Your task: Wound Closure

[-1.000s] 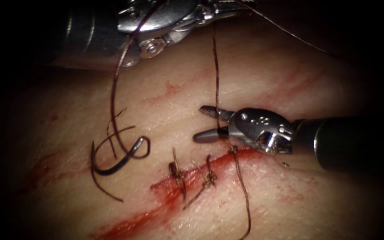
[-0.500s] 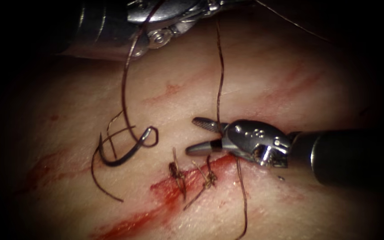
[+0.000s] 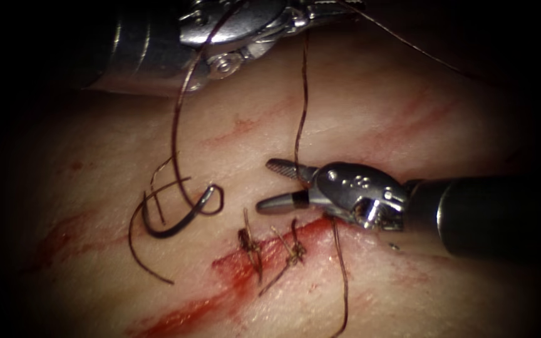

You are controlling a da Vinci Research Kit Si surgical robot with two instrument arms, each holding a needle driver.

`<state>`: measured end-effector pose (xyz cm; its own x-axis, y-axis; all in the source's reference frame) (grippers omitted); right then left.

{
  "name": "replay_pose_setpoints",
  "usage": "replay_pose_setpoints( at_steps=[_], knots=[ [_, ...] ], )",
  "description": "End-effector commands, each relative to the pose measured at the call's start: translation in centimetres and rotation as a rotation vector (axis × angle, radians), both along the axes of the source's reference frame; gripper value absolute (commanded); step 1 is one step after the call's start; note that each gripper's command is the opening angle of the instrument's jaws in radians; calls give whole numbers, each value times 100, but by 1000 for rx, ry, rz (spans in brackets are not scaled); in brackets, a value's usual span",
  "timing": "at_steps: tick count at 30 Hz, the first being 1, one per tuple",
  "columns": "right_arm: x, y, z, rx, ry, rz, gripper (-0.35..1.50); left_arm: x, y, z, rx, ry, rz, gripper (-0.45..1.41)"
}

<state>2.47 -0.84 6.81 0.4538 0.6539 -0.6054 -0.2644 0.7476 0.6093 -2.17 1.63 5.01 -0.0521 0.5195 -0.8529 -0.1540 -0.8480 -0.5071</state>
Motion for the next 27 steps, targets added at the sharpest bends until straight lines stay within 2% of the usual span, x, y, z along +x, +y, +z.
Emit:
replay_pose_setpoints(
  at_steps=[1,17,22,27],
  knots=[
    [5,-4,10,0,-2,-3,145,-5,1,4,1,0,-1,-45],
    [7,1,22,-4,-19,-7,140,-10,-2,-16,12,-13,3,-45],
    [5,-9,24,-20,-3,-21,121,-10,0,-15,13,-15,4,-45],
    [5,-11,27,-29,-3,-25,115,-11,0,-15,13,-15,3,-45]
  ],
)
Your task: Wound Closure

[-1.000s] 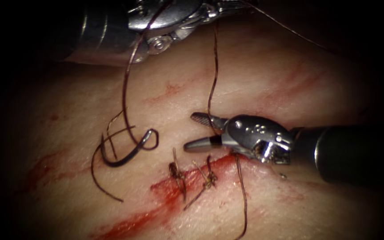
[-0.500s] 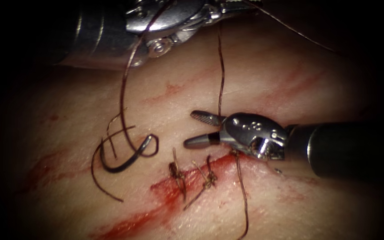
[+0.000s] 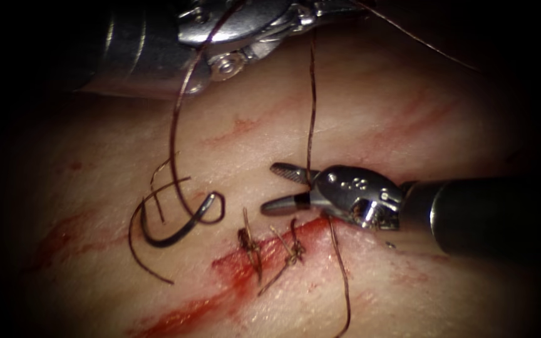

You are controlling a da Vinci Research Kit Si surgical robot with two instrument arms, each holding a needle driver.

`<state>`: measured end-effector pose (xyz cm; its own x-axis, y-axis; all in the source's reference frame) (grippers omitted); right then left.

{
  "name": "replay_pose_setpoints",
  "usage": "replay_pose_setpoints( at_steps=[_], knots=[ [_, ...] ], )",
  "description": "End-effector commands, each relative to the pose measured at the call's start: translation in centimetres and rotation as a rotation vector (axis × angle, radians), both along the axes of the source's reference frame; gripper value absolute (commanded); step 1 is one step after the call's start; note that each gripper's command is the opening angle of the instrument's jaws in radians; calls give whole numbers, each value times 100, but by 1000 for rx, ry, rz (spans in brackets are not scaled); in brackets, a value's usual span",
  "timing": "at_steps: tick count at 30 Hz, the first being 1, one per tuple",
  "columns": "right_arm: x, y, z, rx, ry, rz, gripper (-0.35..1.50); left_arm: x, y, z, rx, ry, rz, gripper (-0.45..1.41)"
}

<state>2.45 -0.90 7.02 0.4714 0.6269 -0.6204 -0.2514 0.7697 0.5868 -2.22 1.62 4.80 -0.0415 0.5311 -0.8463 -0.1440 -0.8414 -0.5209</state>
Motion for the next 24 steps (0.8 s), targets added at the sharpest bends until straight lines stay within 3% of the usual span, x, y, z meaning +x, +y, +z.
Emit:
replay_pose_setpoints(
  at_steps=[1,2,3,4,5,16,21,22,23,24],
  knots=[
    [6,-3,5,-3,12,4,81,-6,0,6,-2,0,0,-45],
    [6,-3,5,-3,12,4,81,-6,0,6,-2,0,0,-45],
    [5,-2,4,-4,16,8,53,-7,-1,6,-2,0,-1,-45],
    [5,-1,3,-6,26,15,-6,-7,-1,6,-3,1,-1,-45],
    [5,0,2,-8,33,20,-35,-8,-2,7,-3,1,-1,-45],
    [2,17,-1,-7,49,30,-35,-11,-4,6,-5,-3,1,-45],
    [-3,22,-10,-36,68,15,-35,10,1,9,-3,-3,13,-45],
    [-11,23,-15,-72,57,28,52,30,5,15,-2,15,10,-45],
    [-17,25,-17,-79,46,40,83,40,7,18,-2,24,8,-45],
    [-17,25,-17,-79,46,40,83,40,7,18,-2,24,8,-45]
  ],
)
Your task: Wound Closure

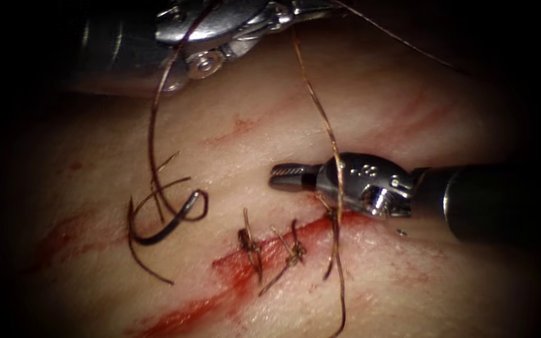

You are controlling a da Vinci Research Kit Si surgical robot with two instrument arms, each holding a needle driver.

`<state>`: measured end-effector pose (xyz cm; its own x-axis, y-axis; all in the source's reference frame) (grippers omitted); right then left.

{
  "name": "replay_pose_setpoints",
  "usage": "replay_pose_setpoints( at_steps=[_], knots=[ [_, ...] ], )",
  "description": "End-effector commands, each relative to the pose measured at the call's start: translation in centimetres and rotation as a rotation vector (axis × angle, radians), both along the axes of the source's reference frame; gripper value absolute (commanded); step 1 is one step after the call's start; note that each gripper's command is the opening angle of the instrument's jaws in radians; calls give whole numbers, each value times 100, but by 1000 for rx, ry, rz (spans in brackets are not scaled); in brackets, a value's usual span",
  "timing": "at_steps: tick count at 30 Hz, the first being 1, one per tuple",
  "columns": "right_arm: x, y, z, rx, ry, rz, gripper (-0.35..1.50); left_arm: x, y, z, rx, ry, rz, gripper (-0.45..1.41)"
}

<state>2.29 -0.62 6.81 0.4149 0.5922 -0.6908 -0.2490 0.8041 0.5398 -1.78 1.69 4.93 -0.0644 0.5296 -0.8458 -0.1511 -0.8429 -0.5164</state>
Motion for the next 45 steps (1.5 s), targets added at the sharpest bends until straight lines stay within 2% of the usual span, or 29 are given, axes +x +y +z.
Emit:
replay_pose_setpoints(
  at_steps=[1,4,7,8,9,14,17,18,20,22,25,27,29,33,36,42,45],
  knots=[
    [-15,2,-1,-8,-25,21,106,23,10,16,-11,43,-14,-45],
    [-31,4,-6,-22,-32,34,113,47,17,25,-10,73,-19,-45],
    [-49,3,-10,-42,-42,41,121,86,27,42,-11,108,-34,-45],
    [-62,0,-12,-45,-44,43,121,110,36,55,-12,137,-42,-45],
    [-62,0,-12,-45,-44,43,121,110,36,55,-12,137,-42,-45],
    [-91,-10,-17,-52,-52,66,123,158,59,88,-22,191,-69,-45],
    [-101,-15,-19,-55,-62,85,123,177,71,112,-36,226,-83,-45],
    [-106,-17,-19,-54,-68,91,123,181,74,129,-52,245,-91,-45],
    [-107,-18,-18,-55,-69,96,123,181,74,136,-64,255,-92,-45],
    [-108,-21,-17,-55,-67,95,124,179,71,152,-70,275,-104,12],
    [-106,-25,-15,-59,-68,95,126,169,56,174,-70,330,-88,86],
    [-105,-28,-13,-62,-68,96,126,161,43,186,-14,383,-58,106],
    [-103,-32,-12,-63,-67,95,128,149,27,199,1,492,30,125],
    [-102,-39,-12,-66,-66,93,128,141,18,201,8,543,68,126],
    [-102,-43,-12,-66,-63,90,128,141,17,199,11,541,70,126],
    [-107,-50,-16,-68,-58,87,128,143,8,189,-51,567,89,126],
    [-109,-53,-17,-69,-58,86,128,138,-11,180,-47,565,91,126]
  ],
)
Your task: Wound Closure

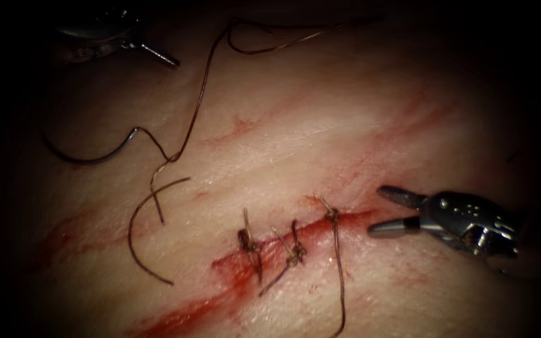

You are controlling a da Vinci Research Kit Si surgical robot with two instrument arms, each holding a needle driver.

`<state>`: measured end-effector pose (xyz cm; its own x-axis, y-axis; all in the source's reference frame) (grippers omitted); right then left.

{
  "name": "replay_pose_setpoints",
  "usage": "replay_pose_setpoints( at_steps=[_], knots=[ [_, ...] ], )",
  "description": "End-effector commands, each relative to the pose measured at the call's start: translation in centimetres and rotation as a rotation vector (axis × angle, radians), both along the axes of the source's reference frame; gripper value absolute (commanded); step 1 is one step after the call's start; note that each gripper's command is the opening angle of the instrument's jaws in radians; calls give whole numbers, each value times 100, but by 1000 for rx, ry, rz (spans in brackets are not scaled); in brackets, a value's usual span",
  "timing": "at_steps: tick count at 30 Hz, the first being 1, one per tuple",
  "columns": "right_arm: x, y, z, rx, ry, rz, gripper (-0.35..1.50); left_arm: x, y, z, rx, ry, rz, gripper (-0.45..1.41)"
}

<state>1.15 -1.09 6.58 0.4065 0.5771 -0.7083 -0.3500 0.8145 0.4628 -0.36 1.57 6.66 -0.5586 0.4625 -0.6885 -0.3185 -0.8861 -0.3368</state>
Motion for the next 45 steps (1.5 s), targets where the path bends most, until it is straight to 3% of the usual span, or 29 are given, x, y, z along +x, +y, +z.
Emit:
replay_pose_setpoints(
  at_steps=[1,8,12,14,19,21,22,24,28,29,36,45],
  knots=[
    [5,-8,6,2,4,-2,128,-10,-16,-3,22,-31,15,126],
    [-7,-13,2,-3,-2,-1,130,-30,-72,-44,-57,-159,-12,125],
    [-10,-21,-16,7,-1,0,133,-50,-138,-86,-198,-248,-56,121],
    [-9,-21,-33,14,7,10,133,-77,-193,-104,-291,-278,-32,121],
    [-9,-17,-50,9,36,34,133,-112,-245,-111,-338,-277,-52,123],
    [-9,-16,-52,5,40,35,133,-126,-262,-111,-358,-282,-65,121],
    [-9,-15,-54,6,38,38,133,-138,-269,-107,-372,-293,-60,108],
    [-9,-14,-56,5,38,41,133,-152,-275,-99,-374,-329,-34,103],
    [-10,-13,-61,0,40,48,135,-171,-290,-83,-396,-369,3,103],
    [-11,-13,-66,-6,41,55,136,-183,-304,-70,-458,-380,50,103],
    [-14,-6,-97,-29,43,84,141,-218,-340,-13,-565,-379,177,106],
    [-14,-10,-107,-38,59,95,141,-223,-332,12,-626,-340,223,106]
  ],
)
